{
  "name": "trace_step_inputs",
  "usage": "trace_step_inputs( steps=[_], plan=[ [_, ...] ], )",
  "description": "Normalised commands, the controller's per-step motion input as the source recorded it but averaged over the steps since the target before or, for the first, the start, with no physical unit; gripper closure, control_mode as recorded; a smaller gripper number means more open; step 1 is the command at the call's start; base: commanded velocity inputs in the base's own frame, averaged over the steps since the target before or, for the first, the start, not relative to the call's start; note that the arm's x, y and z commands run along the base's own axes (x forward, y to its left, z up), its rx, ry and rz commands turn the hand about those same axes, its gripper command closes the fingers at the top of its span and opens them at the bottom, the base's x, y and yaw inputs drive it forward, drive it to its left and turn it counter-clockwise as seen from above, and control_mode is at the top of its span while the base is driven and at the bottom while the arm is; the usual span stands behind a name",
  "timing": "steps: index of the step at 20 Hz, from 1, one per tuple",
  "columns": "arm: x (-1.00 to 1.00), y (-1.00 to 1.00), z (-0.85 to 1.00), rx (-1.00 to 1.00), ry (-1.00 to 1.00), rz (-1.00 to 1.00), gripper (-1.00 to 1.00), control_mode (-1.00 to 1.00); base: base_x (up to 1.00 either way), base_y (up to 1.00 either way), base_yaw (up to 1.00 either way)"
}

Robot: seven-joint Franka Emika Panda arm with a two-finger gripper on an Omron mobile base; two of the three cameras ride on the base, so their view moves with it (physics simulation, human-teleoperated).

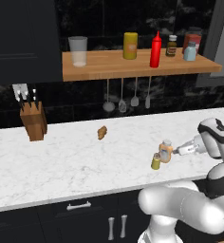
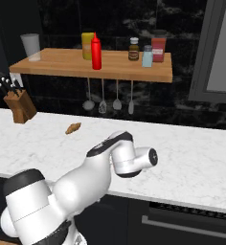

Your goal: Put the shaker and condiment bottle from the counter next to their counterparts in the cabinet.

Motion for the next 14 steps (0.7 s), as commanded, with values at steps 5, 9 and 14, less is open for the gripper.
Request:
trace_step_inputs(
  steps=[5, 9, 14],
  plan=[
    [0.05, 0.00, -0.20, 0.04, 0.00, 0.07, -1.00, -1.00, 0.00, 0.00, 0.00],
    [0.06, 0.00, -0.14, 0.04, 0.00, 0.06, -1.00, -1.00, 0.00, 0.00, 0.00],
    [0.07, 0.00, -0.05, 0.04, 0.00, 0.05, -1.00, -1.00, 0.00, 0.00, 0.00]
  ],
)
